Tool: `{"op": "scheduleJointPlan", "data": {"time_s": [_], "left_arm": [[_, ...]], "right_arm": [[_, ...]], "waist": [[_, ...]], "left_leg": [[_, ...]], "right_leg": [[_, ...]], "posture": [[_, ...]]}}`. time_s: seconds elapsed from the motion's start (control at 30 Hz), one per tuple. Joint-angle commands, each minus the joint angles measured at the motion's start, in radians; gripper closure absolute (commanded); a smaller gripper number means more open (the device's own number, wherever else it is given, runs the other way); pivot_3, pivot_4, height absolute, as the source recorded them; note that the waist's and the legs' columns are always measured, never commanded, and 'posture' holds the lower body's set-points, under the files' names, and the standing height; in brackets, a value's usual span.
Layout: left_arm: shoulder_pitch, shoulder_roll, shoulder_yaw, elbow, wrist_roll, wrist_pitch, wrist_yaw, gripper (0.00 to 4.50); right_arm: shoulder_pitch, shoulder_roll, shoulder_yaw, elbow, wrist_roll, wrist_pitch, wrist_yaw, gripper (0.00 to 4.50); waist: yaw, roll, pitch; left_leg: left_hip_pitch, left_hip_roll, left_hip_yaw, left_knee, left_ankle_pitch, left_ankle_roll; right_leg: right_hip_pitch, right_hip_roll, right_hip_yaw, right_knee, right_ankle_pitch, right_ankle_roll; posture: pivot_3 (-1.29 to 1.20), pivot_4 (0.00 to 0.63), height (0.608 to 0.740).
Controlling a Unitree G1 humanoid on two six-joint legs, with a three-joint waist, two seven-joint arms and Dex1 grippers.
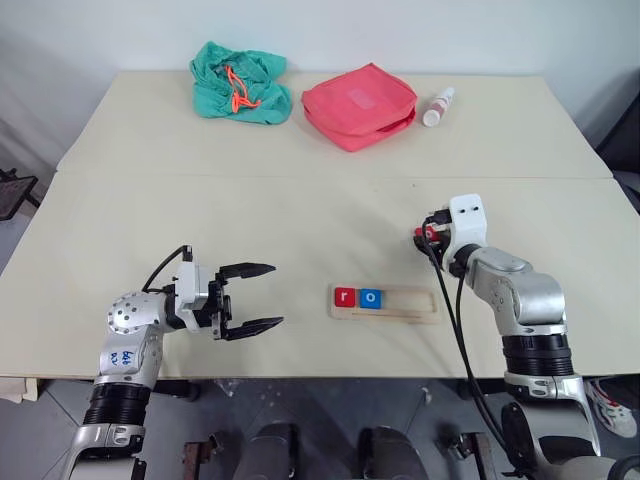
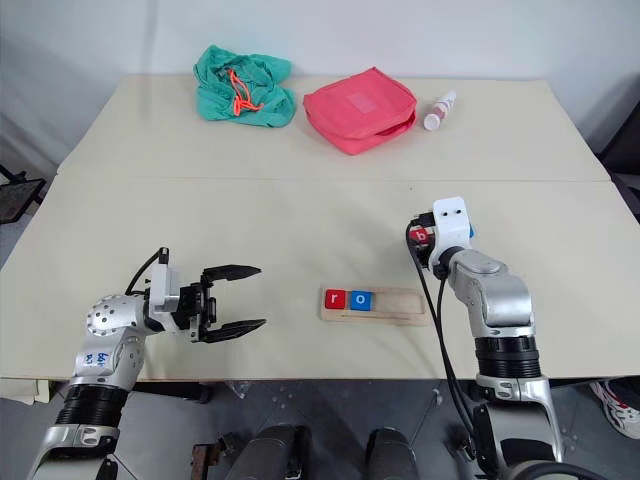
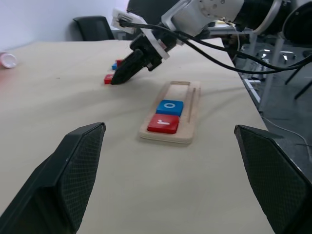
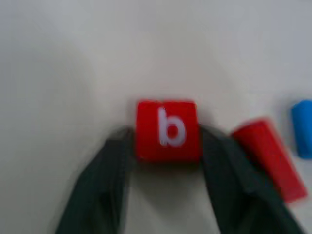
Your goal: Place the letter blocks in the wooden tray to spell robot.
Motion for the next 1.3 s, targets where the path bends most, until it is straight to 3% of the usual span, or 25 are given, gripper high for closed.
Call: {"op": "scheduleJointPlan", "data": {"time_s": [0.03, 0.53, 0.77, 1.1, 1.3], "left_arm": [[0.003, 0.019, 0.005, -0.024, -0.031, 0.006, -0.038, 0.00], [-0.041, 0.015, 0.001, 0.055, -0.009, -0.027, -0.073, 0.00], [-0.043, 0.012, -0.005, 0.080, -0.014, -0.032, -0.100, 0.00], [-0.068, -0.004, -0.017, 0.138, -0.022, -0.037, -0.149, 0.00], [-0.084, -0.008, -0.025, 0.181, -0.012, -0.046, -0.180, 0.00]], "right_arm": [[0.020, 0.008, 0.002, 0.025, -0.005, 0.002, 0.000, 3.04], [0.015, -0.003, 0.012, -0.072, 0.007, -0.063, 0.054, 3.04], [0.083, -0.026, -0.152, -0.286, 0.107, -0.050, 0.062, 3.04], [0.400, -0.126, -0.378, -0.552, 0.223, 0.107, 0.080, 3.04], [0.624, -0.113, -0.378, -0.643, 0.230, 0.043, 0.117, 3.04]], "waist": [[0.000, 0.000, 0.000], [-0.004, 0.000, 0.000], [0.002, 0.000, 0.000], [0.005, 0.000, 0.000], [0.004, 0.000, 0.000]], "left_leg": [[0.000, 0.000, 0.000, 0.000, 0.000, 0.000], [-0.002, 0.000, 0.003, -0.001, 0.000, 0.000], [-0.004, 0.000, 0.003, -0.001, 0.000, 0.000], [-0.005, 0.000, 0.003, -0.001, 0.000, 0.000], [-0.004, 0.001, 0.005, -0.001, 0.000, 0.000]], "right_leg": [[0.000, 0.000, 0.000, 0.000, 0.000, 0.000], [-0.006, 0.000, 0.002, 0.002, 0.000, 0.000], [-0.008, 0.000, 0.002, 0.002, 0.000, 0.000], [-0.008, 0.000, 0.002, 0.001, 0.000, 0.000], [-0.007, 0.000, 0.003, 0.001, 0.000, 0.000]], "posture": [[0.00, 0.150, 0.740], [0.00, 0.150, 0.740], [0.00, 0.150, 0.740], [0.00, 0.150, 0.740], [0.00, 0.150, 0.740]]}}
